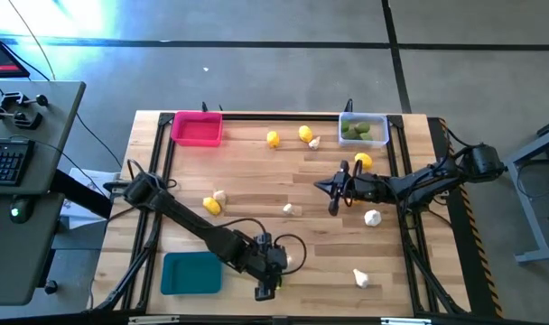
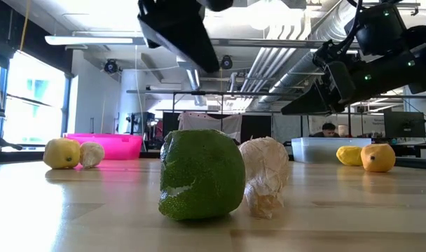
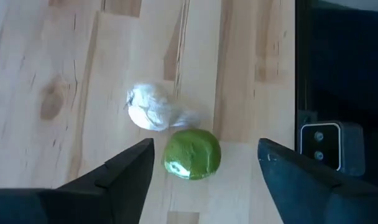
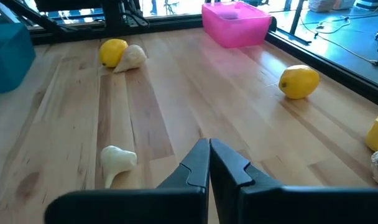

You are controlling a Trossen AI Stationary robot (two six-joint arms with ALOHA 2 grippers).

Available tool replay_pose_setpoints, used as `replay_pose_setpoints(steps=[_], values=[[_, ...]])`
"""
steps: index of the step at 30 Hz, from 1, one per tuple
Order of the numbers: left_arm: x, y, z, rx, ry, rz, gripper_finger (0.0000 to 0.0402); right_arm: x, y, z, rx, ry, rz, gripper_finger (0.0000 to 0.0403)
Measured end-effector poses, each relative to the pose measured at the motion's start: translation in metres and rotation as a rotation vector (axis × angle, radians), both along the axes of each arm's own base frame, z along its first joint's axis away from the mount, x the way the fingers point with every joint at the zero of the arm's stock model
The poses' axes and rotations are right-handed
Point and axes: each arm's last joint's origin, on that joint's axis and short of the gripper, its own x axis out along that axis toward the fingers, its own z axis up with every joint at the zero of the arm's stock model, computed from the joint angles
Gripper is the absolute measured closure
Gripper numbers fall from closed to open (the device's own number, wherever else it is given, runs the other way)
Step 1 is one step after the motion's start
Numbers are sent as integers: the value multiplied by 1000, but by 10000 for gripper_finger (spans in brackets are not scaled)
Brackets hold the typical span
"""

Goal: Sort produce into baskets
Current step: Put the lime into the transparent bin

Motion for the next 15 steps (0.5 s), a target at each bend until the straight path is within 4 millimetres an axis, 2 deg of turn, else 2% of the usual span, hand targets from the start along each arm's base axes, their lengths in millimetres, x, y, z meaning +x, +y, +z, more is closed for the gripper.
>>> replay_pose_setpoints(steps=[9, 15], values=[[0, -2, -12, 13, 41, 38, 118, -1, 0, -3, -2, 32, 4, 403], [1, -4, -28, -4, 99, 77, 118, -1, 0, -3, -5, 40, 5, 403]])
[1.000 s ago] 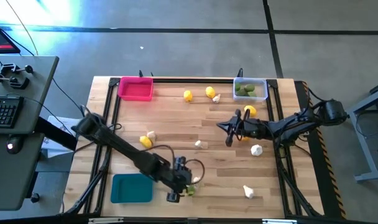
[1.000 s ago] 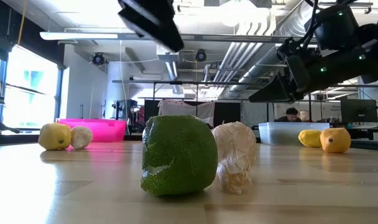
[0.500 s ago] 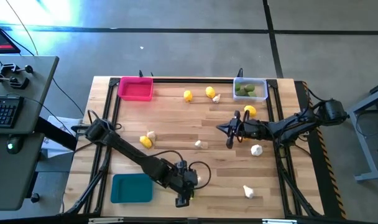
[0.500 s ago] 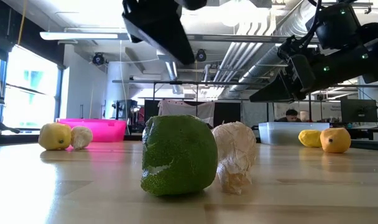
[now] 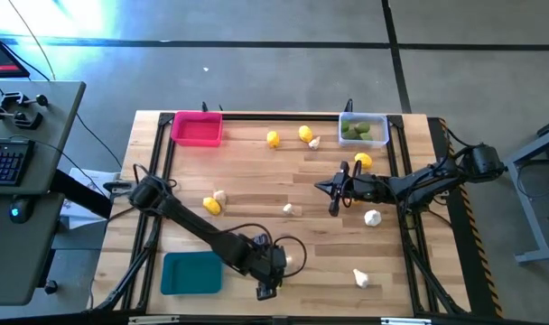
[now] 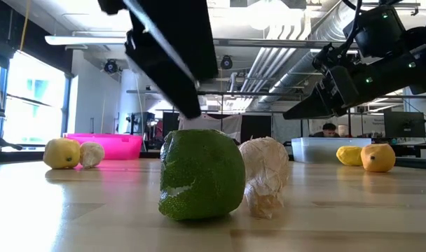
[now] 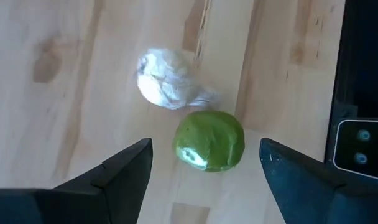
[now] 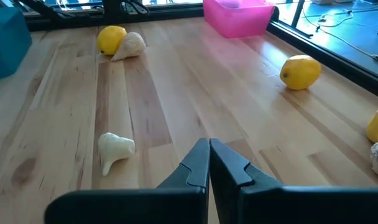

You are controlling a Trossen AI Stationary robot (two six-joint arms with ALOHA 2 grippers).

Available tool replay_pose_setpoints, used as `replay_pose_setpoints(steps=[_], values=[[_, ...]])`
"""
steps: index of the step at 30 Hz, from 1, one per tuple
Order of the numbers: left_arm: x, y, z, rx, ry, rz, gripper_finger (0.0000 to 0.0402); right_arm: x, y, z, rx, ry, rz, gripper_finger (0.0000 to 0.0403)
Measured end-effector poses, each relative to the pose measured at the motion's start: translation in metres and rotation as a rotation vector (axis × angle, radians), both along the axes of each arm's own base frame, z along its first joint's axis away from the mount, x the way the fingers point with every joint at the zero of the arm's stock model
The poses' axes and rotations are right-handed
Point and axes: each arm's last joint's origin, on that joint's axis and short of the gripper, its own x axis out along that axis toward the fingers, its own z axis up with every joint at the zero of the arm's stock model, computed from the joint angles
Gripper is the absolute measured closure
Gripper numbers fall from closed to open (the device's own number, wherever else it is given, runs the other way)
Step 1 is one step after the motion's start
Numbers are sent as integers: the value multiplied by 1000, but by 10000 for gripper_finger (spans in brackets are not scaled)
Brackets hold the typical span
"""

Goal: Sort produce into baskets
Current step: Put the lime into the transparent bin

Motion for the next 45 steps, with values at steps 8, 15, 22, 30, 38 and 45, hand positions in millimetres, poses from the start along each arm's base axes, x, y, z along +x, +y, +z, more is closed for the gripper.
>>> replay_pose_setpoints(steps=[8, 15, 22, 30, 38, 45], values=[[1, -1, -4, -14, 10, 36, 118, 0, 0, 0, 0, 4, 0, 403], [6, -3, -14, -8, 1, 19, 118, 0, 0, 0, 0, 4, 0, 403], [7, -1, -23, 16, 29, -19, 122, 0, 0, -1, -1, 13, 0, 403], [7, -2, -28, 8, 59, -60, 141, 0, 0, -1, -1, 13, 0, 403], [6, -1, -28, 33, 68, -119, 184, -1, 0, -2, -2, 20, 0, 403], [3, 3, -24, 100, 72, -143, 226, -1, 0, -2, -18, 24, 6, 403]])
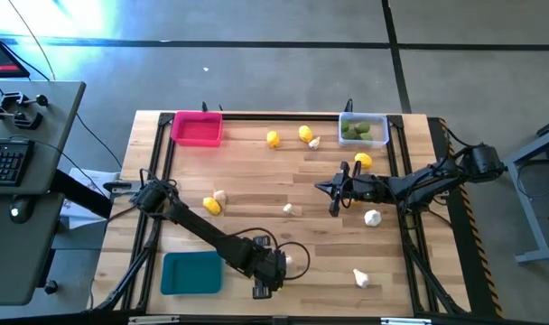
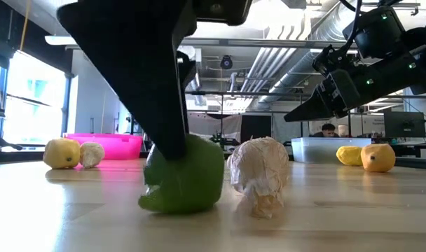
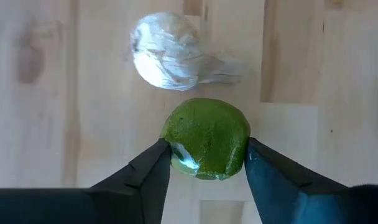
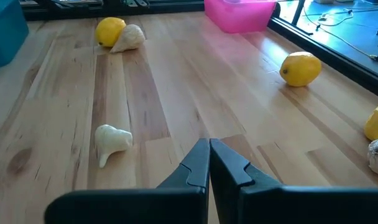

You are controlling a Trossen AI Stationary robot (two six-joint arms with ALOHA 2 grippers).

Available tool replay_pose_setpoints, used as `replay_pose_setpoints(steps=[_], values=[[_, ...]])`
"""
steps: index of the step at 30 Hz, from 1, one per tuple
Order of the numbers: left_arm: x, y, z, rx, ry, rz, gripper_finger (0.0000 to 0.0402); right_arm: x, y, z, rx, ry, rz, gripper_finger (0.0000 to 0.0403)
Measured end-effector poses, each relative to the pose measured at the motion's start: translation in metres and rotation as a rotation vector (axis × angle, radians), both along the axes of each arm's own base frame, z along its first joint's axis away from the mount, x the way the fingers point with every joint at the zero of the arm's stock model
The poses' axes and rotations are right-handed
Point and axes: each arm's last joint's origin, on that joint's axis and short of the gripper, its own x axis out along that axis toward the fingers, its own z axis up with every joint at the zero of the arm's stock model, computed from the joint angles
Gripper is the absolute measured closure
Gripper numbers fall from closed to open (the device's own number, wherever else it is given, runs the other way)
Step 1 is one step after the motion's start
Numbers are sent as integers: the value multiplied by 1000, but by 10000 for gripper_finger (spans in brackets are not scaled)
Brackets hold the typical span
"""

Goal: Sort produce into baskets
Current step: Put the lime into the transparent bin

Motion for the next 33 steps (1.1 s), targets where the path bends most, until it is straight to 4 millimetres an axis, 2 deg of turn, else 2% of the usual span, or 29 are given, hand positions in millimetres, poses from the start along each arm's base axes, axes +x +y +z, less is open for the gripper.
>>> replay_pose_setpoints(steps=[4, 9, 17, 22, 27, 33], values=[[2, 9, 13, 28, -38, -14, 236, 0, 0, 0, -16, 5, 9, 403], [9, 29, 27, 51, -69, -42, 241, 1, 1, 1, -37, 4, 39, 403], [24, 85, 51, 49, -109, -78, 256, 2, 0, 5, -93, -29, 42, 403], [33, 116, 53, 19, -115, -82, 272, 2, -1, 7, -111, -37, 3, 403], [32, 129, 43, -31, -80, -110, 287, 2, -1, 5, -109, -22, 6, 402], [29, 126, 43, -11, -55, -174, 279, 1, -1, 2, -108, 12, 8, 377]])
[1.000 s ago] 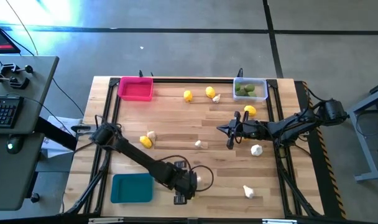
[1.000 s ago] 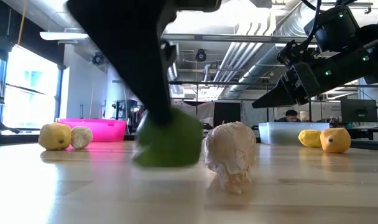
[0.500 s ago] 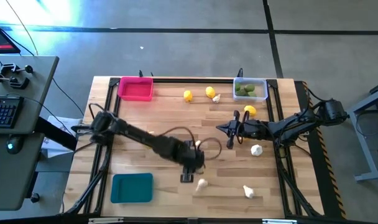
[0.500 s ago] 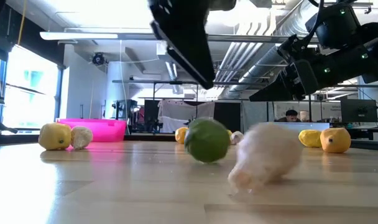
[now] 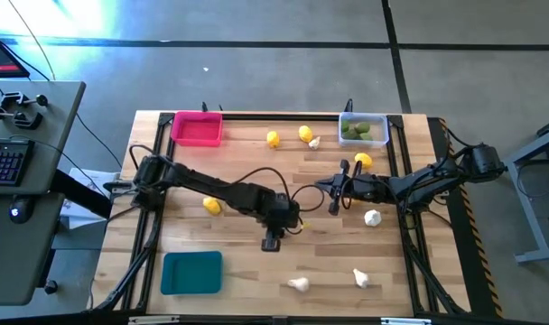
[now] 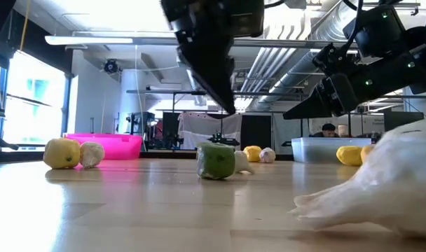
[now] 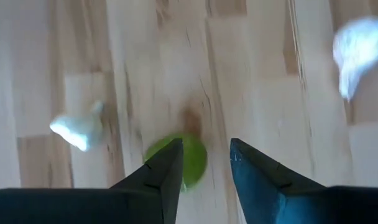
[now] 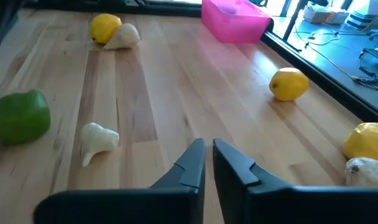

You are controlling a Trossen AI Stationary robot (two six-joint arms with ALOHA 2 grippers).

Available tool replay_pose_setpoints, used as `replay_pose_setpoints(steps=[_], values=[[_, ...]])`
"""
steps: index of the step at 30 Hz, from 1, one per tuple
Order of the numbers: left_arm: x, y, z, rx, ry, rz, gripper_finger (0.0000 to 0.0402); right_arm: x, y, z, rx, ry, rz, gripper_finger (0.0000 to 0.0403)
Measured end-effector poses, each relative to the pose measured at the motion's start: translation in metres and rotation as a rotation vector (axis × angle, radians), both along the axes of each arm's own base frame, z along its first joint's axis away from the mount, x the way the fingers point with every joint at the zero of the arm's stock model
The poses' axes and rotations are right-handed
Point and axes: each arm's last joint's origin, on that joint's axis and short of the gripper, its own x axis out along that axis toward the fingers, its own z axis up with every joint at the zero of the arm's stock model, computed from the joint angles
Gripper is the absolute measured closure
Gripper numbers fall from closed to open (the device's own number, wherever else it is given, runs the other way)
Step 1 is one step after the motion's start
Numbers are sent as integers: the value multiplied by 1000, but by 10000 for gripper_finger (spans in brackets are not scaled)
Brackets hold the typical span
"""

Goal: Sort produce into baskets
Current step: Put the lime into the transparent bin

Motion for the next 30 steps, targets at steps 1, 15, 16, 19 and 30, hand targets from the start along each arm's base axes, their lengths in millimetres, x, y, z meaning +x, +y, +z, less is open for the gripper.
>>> replay_pose_setpoints(steps=[1, 15, 16, 19, 30], values=[[-2, -2, -1, 8, 13, -18, 274, 0, 0, 0, 4, 0, -1, 370], [-8, -7, -3, 307, 14, -456, 158, -1, 0, -2, 10, 19, -2, 287], [-8, -6, -3, 324, 9, -495, 156, -1, 0, -2, 17, 18, -5, 285], [-7, -3, -4, 371, 3, -604, 154, -1, 0, -3, 21, 29, -4, 283], [2, 0, -31, 522, 55, -836, 153, -2, 0, -5, 24, 49, 0, 282]])
